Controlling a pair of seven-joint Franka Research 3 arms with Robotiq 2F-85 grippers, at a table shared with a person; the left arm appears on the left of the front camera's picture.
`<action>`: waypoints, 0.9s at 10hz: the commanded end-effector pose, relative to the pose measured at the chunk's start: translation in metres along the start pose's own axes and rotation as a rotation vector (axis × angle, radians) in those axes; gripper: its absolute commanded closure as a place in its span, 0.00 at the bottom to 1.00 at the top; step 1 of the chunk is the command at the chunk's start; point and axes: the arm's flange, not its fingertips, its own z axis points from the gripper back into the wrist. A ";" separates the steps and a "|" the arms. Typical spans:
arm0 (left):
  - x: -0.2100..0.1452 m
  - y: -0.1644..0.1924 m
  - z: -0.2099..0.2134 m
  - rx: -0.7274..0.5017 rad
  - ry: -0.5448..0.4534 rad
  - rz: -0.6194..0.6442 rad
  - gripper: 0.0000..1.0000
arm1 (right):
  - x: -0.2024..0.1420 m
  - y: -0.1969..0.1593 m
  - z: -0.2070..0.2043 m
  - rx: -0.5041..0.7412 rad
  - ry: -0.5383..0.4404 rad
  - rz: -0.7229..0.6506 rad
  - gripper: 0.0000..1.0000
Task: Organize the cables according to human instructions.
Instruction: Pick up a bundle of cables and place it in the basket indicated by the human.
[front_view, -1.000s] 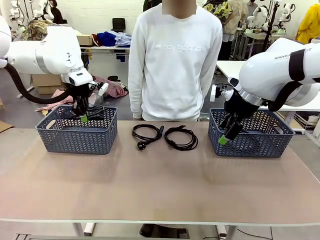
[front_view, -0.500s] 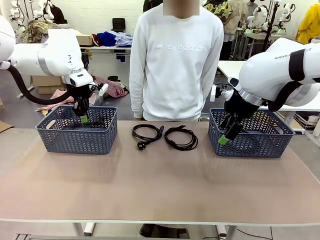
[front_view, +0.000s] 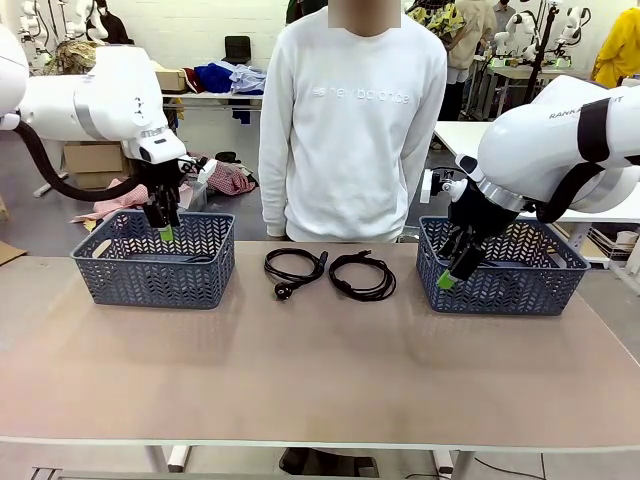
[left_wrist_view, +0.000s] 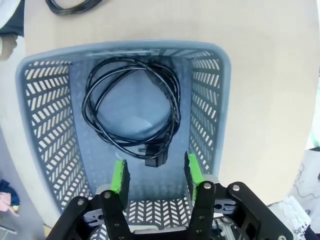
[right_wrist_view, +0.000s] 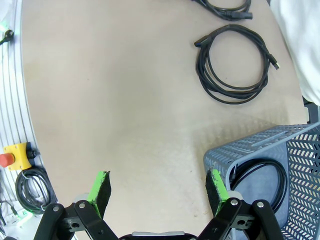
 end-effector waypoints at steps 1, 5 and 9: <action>0.001 0.000 0.015 -0.037 -0.044 -0.007 0.21 | 0.002 0.000 0.002 -0.009 0.010 -0.010 0.00; 0.007 -0.006 0.023 -0.042 -0.074 -0.003 0.00 | 0.002 0.000 0.002 -0.009 0.010 -0.010 0.00; 0.012 -0.003 0.021 -0.030 -0.073 0.016 0.00 | 0.002 0.000 0.002 -0.009 0.010 -0.010 0.00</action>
